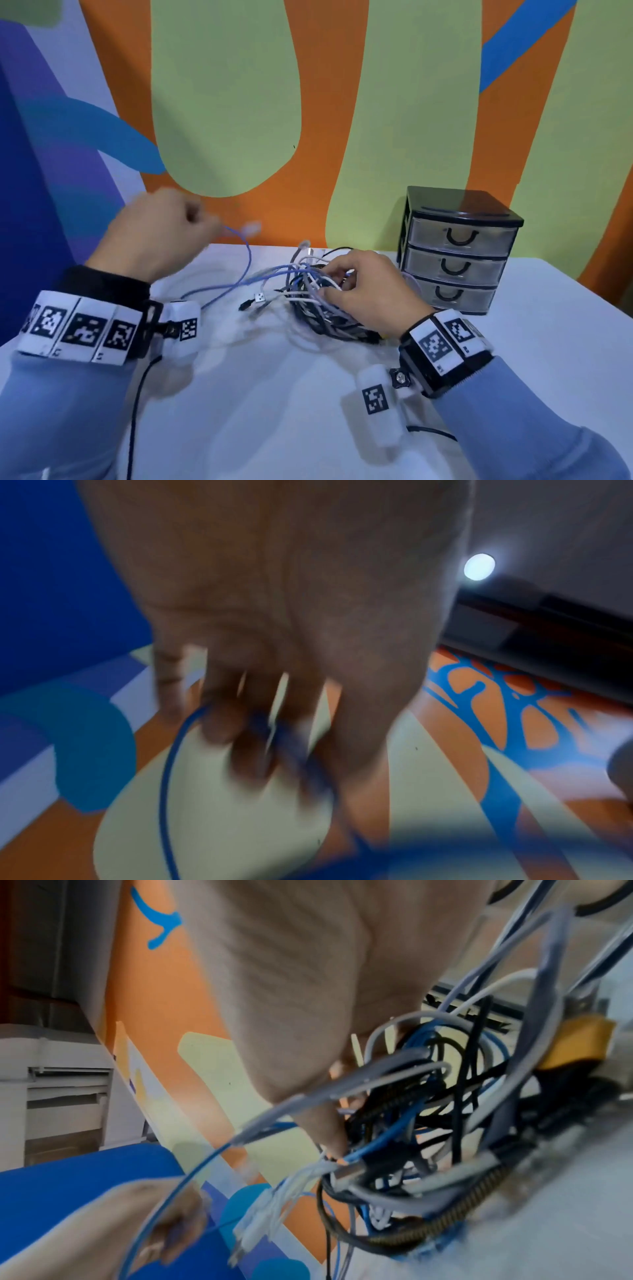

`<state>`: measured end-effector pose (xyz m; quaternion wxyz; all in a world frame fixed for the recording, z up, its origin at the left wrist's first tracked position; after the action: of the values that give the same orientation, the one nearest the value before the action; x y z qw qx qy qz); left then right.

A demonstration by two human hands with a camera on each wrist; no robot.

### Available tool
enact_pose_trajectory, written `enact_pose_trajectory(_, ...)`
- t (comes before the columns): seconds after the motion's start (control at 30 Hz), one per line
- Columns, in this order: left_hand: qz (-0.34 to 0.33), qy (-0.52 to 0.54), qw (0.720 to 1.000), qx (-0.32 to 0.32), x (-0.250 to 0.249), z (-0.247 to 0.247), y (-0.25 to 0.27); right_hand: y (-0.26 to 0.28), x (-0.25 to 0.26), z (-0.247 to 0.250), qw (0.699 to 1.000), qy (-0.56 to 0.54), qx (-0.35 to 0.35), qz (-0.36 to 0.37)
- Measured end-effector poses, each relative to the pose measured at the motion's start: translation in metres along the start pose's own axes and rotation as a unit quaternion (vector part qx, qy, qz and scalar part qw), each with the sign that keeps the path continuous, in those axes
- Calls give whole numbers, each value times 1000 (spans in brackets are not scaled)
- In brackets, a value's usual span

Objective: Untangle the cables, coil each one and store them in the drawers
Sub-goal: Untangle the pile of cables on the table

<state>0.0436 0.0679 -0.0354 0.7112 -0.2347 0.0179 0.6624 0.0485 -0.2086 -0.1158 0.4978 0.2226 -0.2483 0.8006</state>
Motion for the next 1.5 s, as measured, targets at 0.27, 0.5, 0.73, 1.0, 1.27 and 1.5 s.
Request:
enact_pose_trajectory(0.27,-234,122,962,69,-63,-20,23,-7,-15,-1,997,-71,-22,-36)
enact_pose_trajectory(0.5,-269,46,959,76,-76,-49,21,-6,-17,0,989,-125,-67,-29)
enact_pose_trajectory(0.73,-204,-69,975,48,-77,-59,23,2,7,0,982,-182,-34,23)
enact_pose_trajectory(1.0,-184,-14,983,19,-66,-59,13,2,18,-2,924,-375,40,56)
enact_pose_trajectory(1.27,-282,45,958,16,-73,-59,14,5,19,-4,943,-317,42,89)
enact_pose_trajectory(1.5,-296,100,950,1,-69,-58,11,1,12,6,982,-163,-81,53)
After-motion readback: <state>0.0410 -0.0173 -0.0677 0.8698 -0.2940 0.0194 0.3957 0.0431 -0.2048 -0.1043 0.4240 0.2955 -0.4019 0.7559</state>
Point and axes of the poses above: each hand's wrist, its own y-axis away from the middle knuckle, its own z-axis out of the back of the hand, x = y × z, the point moved 4 cm from there along -y, towards the middle knuckle, and after that the axes turned 14 degrees about x, right-handed, at the moved point
